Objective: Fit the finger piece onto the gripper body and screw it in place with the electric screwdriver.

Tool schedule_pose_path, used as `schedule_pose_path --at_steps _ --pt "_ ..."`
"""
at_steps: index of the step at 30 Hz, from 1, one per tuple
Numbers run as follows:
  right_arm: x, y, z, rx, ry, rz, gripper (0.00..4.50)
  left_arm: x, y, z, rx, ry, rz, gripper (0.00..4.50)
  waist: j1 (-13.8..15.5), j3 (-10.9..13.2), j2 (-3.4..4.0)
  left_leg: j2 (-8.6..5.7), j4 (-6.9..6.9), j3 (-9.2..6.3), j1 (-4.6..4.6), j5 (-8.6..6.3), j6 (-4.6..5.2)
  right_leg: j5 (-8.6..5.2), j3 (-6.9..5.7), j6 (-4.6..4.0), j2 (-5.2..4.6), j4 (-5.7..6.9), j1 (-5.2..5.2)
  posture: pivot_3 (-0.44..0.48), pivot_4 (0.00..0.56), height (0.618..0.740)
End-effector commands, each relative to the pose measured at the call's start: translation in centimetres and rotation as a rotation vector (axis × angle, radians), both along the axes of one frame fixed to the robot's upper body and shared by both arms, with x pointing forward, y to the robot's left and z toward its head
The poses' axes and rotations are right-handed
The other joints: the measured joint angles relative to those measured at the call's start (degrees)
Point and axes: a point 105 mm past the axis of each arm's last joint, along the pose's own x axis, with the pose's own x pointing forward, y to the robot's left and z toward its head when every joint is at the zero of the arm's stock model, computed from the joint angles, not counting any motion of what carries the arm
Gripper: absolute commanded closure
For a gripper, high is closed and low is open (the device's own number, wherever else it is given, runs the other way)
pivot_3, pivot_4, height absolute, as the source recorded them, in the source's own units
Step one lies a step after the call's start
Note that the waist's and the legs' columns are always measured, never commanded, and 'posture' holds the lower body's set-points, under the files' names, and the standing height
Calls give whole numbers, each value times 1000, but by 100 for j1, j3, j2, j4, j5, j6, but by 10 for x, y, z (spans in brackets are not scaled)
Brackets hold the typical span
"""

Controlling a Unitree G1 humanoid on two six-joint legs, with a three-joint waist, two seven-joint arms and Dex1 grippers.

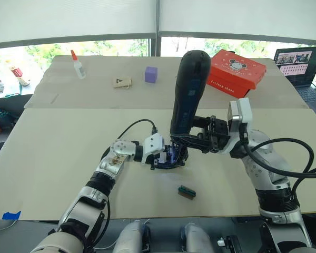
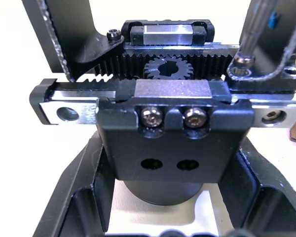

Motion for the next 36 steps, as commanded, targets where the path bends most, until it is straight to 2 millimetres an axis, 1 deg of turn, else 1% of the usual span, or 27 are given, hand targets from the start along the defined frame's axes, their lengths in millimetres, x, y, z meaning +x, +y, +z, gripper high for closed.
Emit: schedule_pose_path --at_steps 1,9,13,18,22,23,26,28,29,32,36 --pt "11 -3 -41 -138 132 -60 2560 8 6 13 5 -65 21 2175 -1 0 0 0 0 0 0 0 0 0 0 0 0 0 0 0 150 740" --pt "13 -4 -42 -147 133 -75 2560 6 7 10 6 -63 21 2175 -3 -1 0 2 -1 0 3 0 0 0 1 -1 -1 -1 1 0 150 740" --pt "15 -3 -37 -140 123 -83 2560 6 8 10 7 -65 23 2175 -5 -1 0 3 -1 0 3 0 0 1 2 -1 -1 -1 1 0 150 740" --pt "17 0 -26 -114 102 -89 2561 9 11 12 8 -69 31 2175 -8 -1 0 4 -1 0 2 0 0 1 2 -2 -1 -1 0 0 150 740" --pt "14 2 -20 -101 78 -85 2561 9 11 11 9 -66 30 2175 -14 0 0 5 -1 0 2 0 0 1 2 -3 -1 -1 0 0 150 740" --pt "12 3 -15 -91 55 -79 2561 8 11 10 9 -65 29 2175 -18 0 0 5 -1 0 1 0 0 1 2 -3 -2 -1 -1 0 150 740" --pt "4 5 12 -20 -32 -53 2561 6 11 8 11 -58 24 2175 -23 0 0 4 -2 0 0 0 0 1 2 -3 -2 -2 -3 0 150 740" --pt "-5 6 40 50 -78 -18 2561 4 11 6 15 -50 19 2175 -26 1 0 4 -2 0 -3 0 0 1 2 -3 -2 -1 -6 0 150 740" --pt "-9 6 50 71 -93 -2 2561 3 11 4 16 -47 18 2175 -35 2 1 4 -1 0 -9 0 0 1 2 -3 -2 -1 -11 0 150 740" --pt "-16 7 64 91 -104 18 2561 1 11 2 19 -40 14 2175 -36 6 3 2 -3 0 -28 0 0 2 -1 -4 -3 2 -26 0 150 740" --pt "-22 10 67 90 -80 38 2561 1 11 1 21 -34 11 2175 -34 6 2 -2 -11 -2 -32 0 1 2 -14 -3 -2 3 -18 0 150 740"
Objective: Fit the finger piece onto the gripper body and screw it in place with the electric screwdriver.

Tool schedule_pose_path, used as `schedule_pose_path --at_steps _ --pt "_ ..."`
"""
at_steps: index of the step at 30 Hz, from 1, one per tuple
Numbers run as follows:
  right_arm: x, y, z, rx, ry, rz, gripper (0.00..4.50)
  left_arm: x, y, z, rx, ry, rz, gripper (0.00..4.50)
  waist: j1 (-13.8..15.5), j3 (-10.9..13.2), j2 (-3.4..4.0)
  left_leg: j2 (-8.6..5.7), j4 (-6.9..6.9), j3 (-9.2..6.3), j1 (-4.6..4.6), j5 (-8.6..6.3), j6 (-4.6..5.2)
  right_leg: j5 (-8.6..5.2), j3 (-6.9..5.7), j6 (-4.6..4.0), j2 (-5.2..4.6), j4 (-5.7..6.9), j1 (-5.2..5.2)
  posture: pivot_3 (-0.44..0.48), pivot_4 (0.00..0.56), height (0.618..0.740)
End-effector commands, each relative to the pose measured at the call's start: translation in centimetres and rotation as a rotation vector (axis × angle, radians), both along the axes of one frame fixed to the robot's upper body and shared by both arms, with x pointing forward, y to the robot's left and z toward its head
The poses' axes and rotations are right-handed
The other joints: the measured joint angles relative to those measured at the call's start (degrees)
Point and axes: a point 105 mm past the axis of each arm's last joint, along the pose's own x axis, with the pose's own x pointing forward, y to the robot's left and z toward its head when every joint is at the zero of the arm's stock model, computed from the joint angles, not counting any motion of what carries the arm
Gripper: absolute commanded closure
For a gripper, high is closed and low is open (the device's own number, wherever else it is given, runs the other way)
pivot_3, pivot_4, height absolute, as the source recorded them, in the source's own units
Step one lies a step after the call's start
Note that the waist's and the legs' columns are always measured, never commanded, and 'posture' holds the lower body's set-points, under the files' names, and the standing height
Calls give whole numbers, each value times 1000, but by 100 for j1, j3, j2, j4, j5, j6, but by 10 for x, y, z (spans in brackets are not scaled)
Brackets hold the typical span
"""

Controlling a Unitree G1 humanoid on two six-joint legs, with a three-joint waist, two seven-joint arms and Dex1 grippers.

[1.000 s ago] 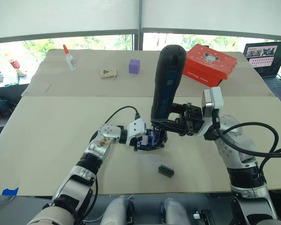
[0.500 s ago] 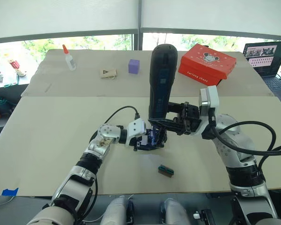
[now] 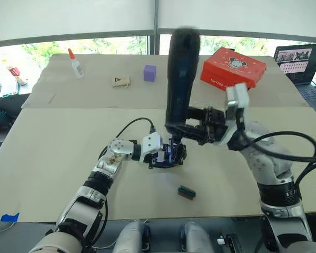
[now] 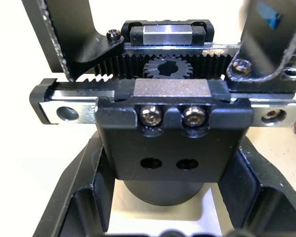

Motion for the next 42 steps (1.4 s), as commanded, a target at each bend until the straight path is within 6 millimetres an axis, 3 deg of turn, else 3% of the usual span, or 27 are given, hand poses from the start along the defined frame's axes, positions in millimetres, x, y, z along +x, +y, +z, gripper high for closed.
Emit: schedule_pose_path --at_steps 1,11,16,20,21,27,32,36,42 --pt "-14 1 18 33 -56 32 2561 1 5 -3 20 -7 14 2175 -1 0 0 0 0 0 0 0 0 0 -1 0 0 0 1 0 150 740" --pt "-15 2 34 40 -78 5 2561 21 -2 4 22 -31 68 2175 56 1 -2 -3 9 1 0 0 2 1 1 2 0 -2 3 0 150 740" --pt "-20 1 40 52 -78 13 2561 22 -1 7 13 -20 54 2175 56 2 -3 -4 6 1 0 0 3 1 0 3 0 1 3 0 150 740" --pt "-26 0 41 48 -69 36 2561 19 8 9 21 -26 42 232 46 2 -3 -3 4 2 -3 0 3 1 0 3 1 2 -1 0 150 740" --pt "-28 0 41 43 -69 46 2561 16 11 13 24 -34 28 15 44 2 -3 -3 3 2 -4 0 3 1 0 3 1 2 -2 0 150 740" --pt "-41 -5 29 -21 -36 150 2561 -3 34 39 57 -116 -30 0 50 5 -3 -3 4 -1 -9 0 3 1 -1 3 0 -1 -3 0 150 740" --pt "-58 -12 13 -82 -20 256 2561 -40 41 56 48 -68 -138 0 53 6 -1 -3 4 -4 -12 -2 5 1 -2 3 0 -6 -1 0 150 740" --pt "-63 -18 -14 -123 -20 229 2561 -71 32 45 74 -74 -242 0 75 6 -1 -2 4 -8 -11 -2 5 1 -4 3 0 -9 3 0 150 740" --pt "-63 -33 -45 -146 6 106 2561 -87 22 26 108 -54 -316 0 102 7 -2 -4 15 -6 -9 -2 5 1 -1 4 0 -23 5 0 150 740"
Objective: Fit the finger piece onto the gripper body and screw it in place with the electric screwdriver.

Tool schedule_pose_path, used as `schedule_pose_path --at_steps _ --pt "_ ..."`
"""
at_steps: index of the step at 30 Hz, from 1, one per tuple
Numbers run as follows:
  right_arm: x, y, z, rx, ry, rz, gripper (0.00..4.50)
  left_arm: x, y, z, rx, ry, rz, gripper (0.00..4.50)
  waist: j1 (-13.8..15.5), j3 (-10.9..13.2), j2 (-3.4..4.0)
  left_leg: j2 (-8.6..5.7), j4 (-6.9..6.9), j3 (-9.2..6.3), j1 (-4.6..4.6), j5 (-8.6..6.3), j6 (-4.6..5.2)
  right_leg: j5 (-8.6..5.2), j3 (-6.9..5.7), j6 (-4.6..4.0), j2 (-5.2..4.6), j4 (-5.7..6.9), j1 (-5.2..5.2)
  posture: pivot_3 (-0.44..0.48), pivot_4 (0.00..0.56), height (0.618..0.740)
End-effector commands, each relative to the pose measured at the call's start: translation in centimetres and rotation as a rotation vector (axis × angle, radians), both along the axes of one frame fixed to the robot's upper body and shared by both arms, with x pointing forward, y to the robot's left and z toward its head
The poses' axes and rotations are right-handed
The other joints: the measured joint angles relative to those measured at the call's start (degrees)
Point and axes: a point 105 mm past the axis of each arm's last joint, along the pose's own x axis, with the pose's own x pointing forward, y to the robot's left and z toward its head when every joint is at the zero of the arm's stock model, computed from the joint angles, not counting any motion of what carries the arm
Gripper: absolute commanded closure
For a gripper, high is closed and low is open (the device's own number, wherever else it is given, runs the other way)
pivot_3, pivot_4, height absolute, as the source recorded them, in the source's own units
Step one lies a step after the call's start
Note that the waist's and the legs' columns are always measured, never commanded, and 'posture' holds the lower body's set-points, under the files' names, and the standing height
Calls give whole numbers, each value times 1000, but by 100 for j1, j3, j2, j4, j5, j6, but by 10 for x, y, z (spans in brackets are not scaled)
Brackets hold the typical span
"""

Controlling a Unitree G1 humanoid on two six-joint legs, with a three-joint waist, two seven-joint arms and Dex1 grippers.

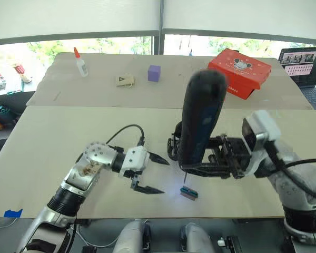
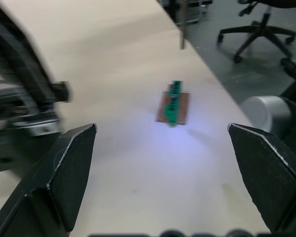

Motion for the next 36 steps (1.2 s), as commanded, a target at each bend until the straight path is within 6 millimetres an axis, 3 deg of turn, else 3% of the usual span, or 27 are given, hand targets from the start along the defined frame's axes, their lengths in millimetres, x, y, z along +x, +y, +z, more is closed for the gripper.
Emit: schedule_pose_path --at_steps 1,12,26,36 --pt "-5 -8 7 15 -105 -51 2561 -9 -7 -1 5 -37 -60 0 -14 0 0 0 0 1 1 0 0 0 2 0 0 1 -2 0 150 740" --pt "-5 -4 0 37 -78 -132 2561 -3 -24 -23 10 -27 -59 0 -9 0 0 0 -1 2 4 0 0 0 4 0 1 1 -2 0 150 740" --pt "-5 6 -1 40 -46 -162 2561 0 -23 -21 14 -37 -57 0 -2 0 0 0 -1 1 4 0 0 0 4 0 0 1 -2 0 150 740" --pt "-4 2 -4 27 -30 -164 2561 9 -20 -18 11 -43 -31 0 -1 0 0 0 -1 1 4 0 1 0 3 0 0 2 -1 0 150 740"
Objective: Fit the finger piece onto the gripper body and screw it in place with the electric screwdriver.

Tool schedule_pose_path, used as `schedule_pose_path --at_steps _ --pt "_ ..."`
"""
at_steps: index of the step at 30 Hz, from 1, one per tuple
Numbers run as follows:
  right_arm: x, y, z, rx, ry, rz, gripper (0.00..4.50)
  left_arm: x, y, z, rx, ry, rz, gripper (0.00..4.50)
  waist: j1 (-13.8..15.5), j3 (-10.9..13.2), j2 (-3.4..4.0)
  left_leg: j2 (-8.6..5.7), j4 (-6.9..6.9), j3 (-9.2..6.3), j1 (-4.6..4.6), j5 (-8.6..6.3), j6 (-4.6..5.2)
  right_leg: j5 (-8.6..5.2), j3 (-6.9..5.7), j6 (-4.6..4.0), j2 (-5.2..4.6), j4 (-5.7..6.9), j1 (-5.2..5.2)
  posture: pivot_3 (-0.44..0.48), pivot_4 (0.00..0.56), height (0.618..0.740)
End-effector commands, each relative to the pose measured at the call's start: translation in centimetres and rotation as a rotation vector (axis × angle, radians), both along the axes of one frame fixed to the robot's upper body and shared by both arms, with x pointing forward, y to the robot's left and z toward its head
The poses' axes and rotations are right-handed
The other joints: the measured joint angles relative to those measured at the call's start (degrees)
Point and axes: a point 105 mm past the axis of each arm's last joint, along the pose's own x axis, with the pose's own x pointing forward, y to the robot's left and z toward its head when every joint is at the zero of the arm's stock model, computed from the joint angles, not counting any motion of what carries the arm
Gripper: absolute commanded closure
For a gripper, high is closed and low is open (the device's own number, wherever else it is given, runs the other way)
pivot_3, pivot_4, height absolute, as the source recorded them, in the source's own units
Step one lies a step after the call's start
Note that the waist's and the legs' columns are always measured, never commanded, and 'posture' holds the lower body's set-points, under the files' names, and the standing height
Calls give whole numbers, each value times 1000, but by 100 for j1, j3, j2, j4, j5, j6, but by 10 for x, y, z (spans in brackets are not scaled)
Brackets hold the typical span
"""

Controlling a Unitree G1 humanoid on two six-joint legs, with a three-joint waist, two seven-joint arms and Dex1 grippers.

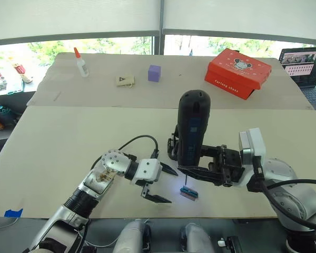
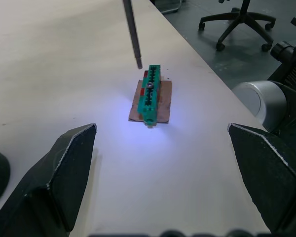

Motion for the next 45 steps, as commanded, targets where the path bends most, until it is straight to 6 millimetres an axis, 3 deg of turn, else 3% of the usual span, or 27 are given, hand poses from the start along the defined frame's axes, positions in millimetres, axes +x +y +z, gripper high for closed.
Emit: schedule_pose_path --at_steps 1,19,45 --pt "-8 -1 10 22 -40 27 2561 4 0 8 -24 -32 3 0 -3 0 0 0 0 0 0 0 0 0 0 0 0 1 0 0 150 740" --pt "-6 -11 -5 1 -30 23 2561 9 0 10 -32 -40 13 0 3 0 0 0 1 0 0 0 0 0 0 0 0 2 0 0 150 740" --pt "0 -9 -10 6 -38 14 2561 9 -2 12 -37 -44 13 0 5 0 0 -1 1 0 0 0 0 0 -1 0 0 4 0 0 150 740"
